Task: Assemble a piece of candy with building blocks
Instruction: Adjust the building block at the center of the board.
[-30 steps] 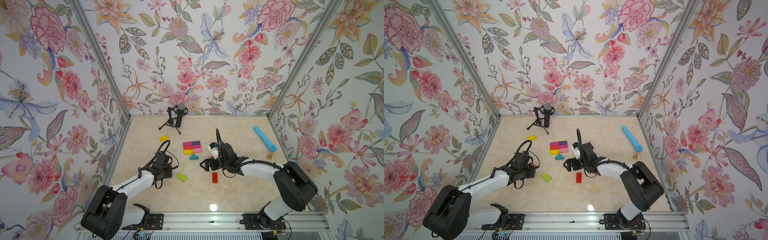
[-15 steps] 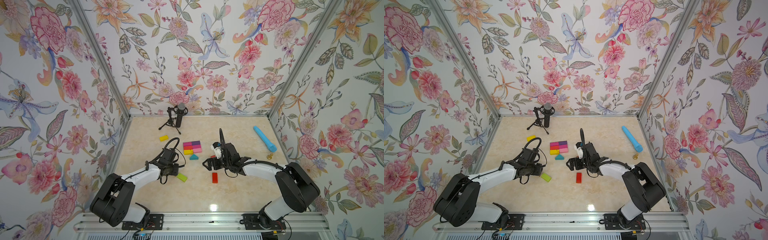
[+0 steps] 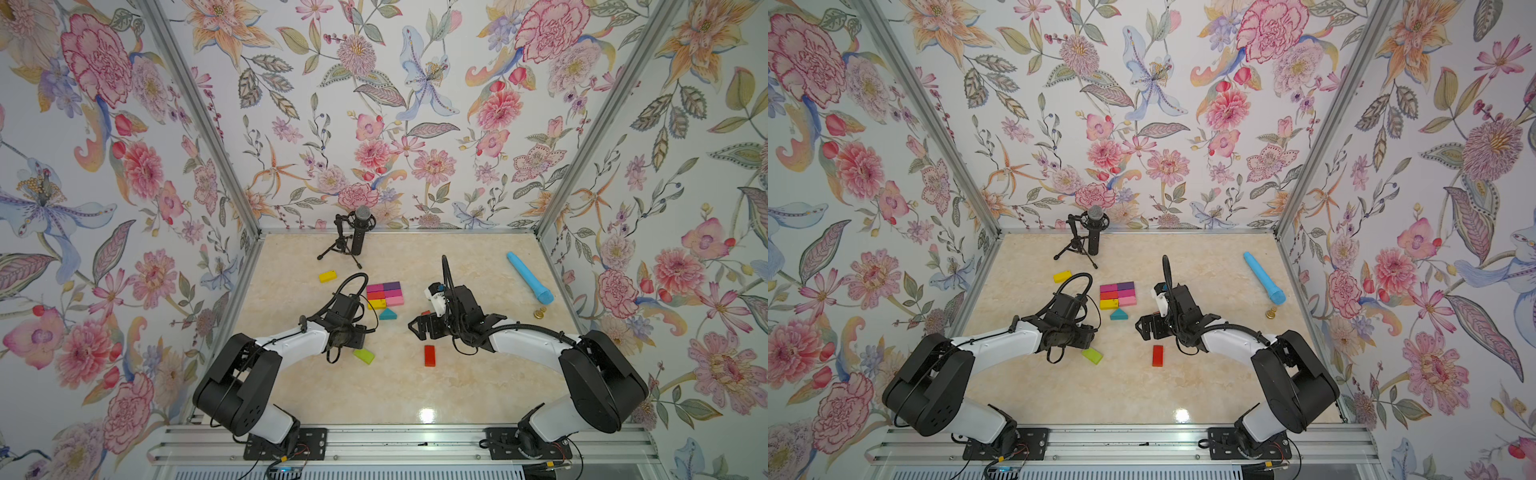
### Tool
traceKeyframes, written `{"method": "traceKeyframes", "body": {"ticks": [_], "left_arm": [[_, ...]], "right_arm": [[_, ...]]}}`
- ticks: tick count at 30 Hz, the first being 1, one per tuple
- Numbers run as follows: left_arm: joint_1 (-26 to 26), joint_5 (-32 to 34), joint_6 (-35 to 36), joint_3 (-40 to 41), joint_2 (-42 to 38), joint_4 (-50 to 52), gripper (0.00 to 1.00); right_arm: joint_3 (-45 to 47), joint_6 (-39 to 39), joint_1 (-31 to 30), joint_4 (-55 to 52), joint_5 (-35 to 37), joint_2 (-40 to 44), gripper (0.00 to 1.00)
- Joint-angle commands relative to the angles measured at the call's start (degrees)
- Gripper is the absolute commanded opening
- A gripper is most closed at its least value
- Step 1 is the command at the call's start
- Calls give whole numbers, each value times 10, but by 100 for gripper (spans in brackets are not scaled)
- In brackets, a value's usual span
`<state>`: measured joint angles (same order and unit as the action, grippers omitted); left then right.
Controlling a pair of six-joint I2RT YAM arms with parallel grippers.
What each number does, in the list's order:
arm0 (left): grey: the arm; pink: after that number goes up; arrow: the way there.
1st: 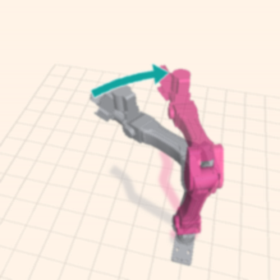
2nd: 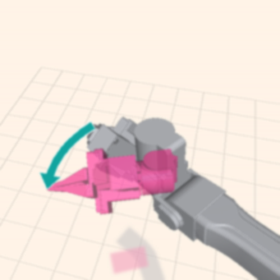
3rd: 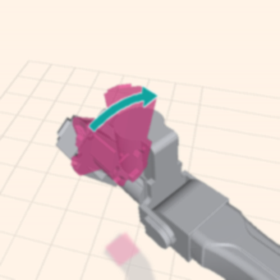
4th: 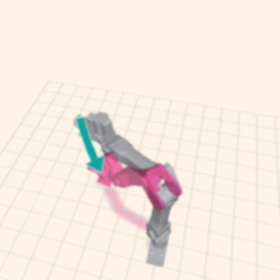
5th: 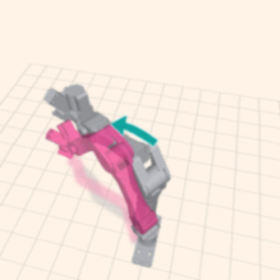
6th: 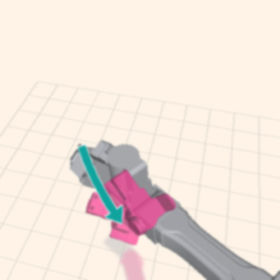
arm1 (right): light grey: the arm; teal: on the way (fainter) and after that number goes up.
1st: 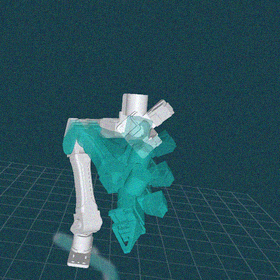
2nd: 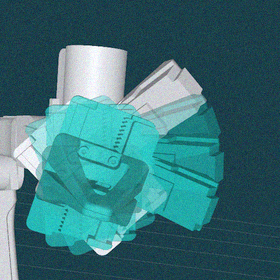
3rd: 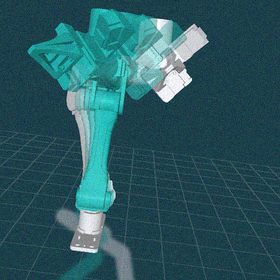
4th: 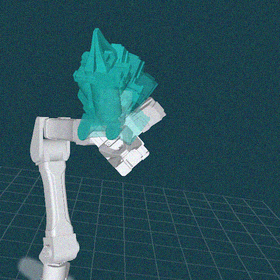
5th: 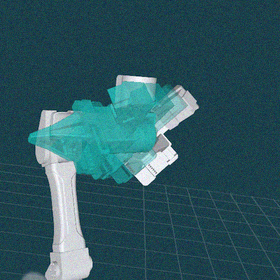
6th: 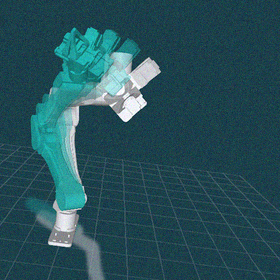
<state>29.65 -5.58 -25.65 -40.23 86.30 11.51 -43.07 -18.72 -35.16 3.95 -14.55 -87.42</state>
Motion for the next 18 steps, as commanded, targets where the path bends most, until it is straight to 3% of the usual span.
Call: {"method": "traceKeyframes", "body": {"ticks": [1, 18], "left_arm": [[5, 16, 11, 10, -20, 27, 59], [-42, 25, 9, 43, -67, 45, 53]], "right_arm": [[-15, 13, -2, -10, 5, -3, 100], [-35, 28, -32, -25, 19, 2, 100]]}}
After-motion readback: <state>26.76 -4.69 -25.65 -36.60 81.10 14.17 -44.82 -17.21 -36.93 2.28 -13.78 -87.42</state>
